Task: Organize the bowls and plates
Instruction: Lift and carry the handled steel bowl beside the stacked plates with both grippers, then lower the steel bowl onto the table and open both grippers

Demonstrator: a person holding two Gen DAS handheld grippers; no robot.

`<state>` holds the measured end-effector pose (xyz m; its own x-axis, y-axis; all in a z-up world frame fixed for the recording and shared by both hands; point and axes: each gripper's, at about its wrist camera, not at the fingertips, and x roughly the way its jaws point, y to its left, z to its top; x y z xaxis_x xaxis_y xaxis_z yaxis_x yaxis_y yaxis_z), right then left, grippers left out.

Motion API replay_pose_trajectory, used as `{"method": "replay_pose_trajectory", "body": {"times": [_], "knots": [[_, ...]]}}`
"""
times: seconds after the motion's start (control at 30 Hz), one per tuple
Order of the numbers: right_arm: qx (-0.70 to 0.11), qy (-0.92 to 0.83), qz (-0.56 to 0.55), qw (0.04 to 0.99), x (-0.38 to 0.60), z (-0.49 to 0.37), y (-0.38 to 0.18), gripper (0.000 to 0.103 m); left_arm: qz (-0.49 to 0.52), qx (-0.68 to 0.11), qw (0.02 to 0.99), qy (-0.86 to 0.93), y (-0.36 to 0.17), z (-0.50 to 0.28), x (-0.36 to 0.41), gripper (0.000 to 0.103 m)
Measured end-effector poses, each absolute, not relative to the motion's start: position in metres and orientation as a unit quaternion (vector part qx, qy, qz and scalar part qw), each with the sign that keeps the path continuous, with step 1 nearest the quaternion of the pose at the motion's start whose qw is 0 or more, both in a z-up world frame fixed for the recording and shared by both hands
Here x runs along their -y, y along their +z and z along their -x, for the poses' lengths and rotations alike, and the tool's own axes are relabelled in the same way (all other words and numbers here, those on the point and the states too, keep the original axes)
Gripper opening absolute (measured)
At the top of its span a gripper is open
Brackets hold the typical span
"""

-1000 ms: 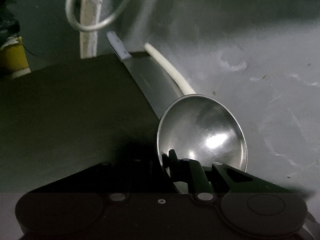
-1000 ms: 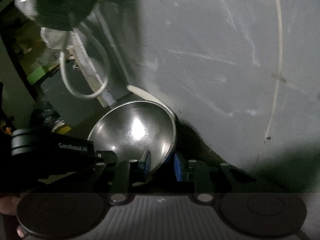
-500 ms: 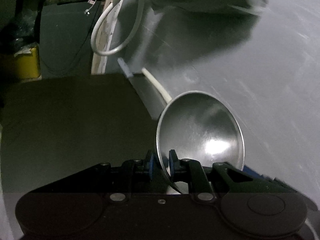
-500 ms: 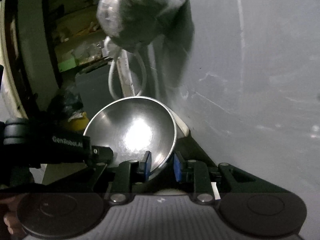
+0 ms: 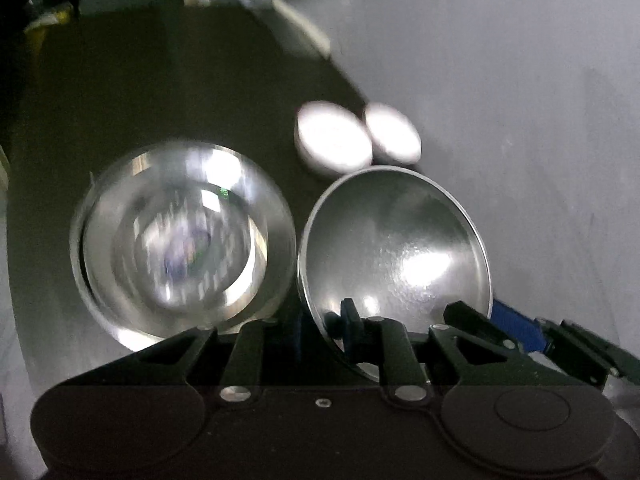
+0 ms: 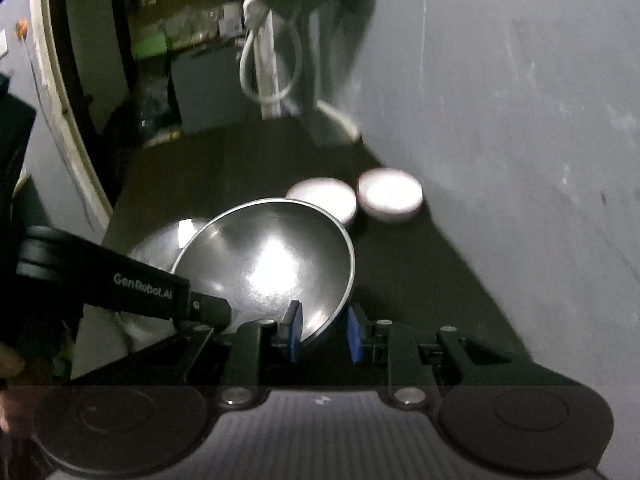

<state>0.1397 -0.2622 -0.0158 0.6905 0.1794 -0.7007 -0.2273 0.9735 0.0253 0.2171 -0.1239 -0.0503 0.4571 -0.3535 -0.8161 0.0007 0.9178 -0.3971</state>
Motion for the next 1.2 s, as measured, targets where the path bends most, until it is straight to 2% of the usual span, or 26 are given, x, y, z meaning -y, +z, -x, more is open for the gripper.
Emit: {"method": "replay_pose_trajectory", "body": {"times": [0.17,0.4,0.73,0.8,1.0,1.2], "knots": [[-0.404,0.103,0.029,0.908,0.27,-0.121,-0.025,0.027,0.188,-0.55,0.804,-0.122,-0.072,-0.207,0.127,0.023],[-0.434,0.099,0.022,0.895,0.28,-0.125,-0.043,0.027,0.147,-0.567,0.802,-0.118,-0.091,-0.214,0.146,0.022],[-0.413,0.098,-0.01,0.906,0.288,-0.149,-0.059,0.027,0.111,-0.56,0.813,-0.116,-0.092,-0.238,0.152,0.023],[-0.408,0.098,-0.019,0.907,0.291,-0.15,-0.058,0.027,0.11,-0.563,0.81,-0.117,-0.093,-0.241,0.152,0.027],[-0.402,0.092,-0.037,0.91,0.294,-0.149,-0.06,0.038,0.094,-0.565,0.814,-0.101,-0.088,-0.231,0.148,0.041],[-0.394,0.081,-0.041,0.914,0.298,-0.142,-0.06,0.049,0.106,-0.557,0.818,-0.096,-0.086,-0.218,0.14,0.065]]}}
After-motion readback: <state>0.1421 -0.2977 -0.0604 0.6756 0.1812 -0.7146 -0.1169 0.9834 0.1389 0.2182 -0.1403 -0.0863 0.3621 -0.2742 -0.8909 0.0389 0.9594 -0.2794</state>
